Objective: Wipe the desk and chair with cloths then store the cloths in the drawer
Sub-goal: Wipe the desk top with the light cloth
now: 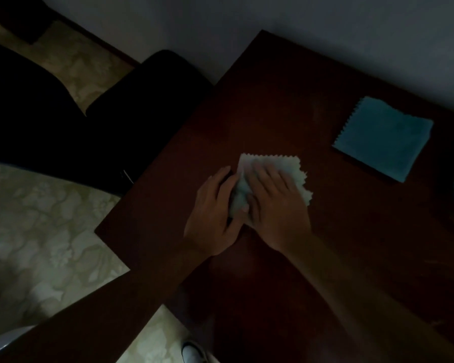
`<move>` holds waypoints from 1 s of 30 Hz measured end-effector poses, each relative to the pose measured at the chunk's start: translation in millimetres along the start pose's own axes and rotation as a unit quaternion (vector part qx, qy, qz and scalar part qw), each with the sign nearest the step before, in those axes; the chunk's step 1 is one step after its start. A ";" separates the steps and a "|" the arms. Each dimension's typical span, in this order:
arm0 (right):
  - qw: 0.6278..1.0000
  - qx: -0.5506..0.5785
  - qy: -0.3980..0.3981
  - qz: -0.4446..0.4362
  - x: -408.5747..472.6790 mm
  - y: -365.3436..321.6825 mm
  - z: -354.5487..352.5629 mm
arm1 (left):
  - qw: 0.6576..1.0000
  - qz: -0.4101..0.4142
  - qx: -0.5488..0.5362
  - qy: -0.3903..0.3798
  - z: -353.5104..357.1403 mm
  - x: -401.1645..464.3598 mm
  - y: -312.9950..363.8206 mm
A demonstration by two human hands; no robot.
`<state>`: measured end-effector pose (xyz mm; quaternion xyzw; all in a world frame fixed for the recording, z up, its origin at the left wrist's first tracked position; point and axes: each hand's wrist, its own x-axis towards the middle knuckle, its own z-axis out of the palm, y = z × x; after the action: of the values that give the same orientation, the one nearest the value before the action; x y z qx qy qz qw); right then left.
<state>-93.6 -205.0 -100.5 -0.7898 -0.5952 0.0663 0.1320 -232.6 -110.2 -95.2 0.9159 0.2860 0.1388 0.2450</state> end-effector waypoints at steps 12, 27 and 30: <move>0.988 0.002 -0.053 -0.143 80.1 -125.9 41.0 | 0.965 -0.207 0.113 0.113 -73.8 -74.1 -106.8; 0.984 -0.016 -0.087 -0.157 46.6 -155.5 46.8 | 0.949 -0.294 0.059 0.098 -83.0 -87.8 -116.9; 1.000 -0.022 -0.011 0.012 99.5 -102.6 36.9 | 0.952 -0.285 0.076 0.081 -82.0 -89.2 -119.3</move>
<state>-169.8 -78.6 -101.2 -0.7990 -0.5883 0.0629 0.1072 -390.5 -47.3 -99.4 0.7981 0.5635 0.1152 0.1795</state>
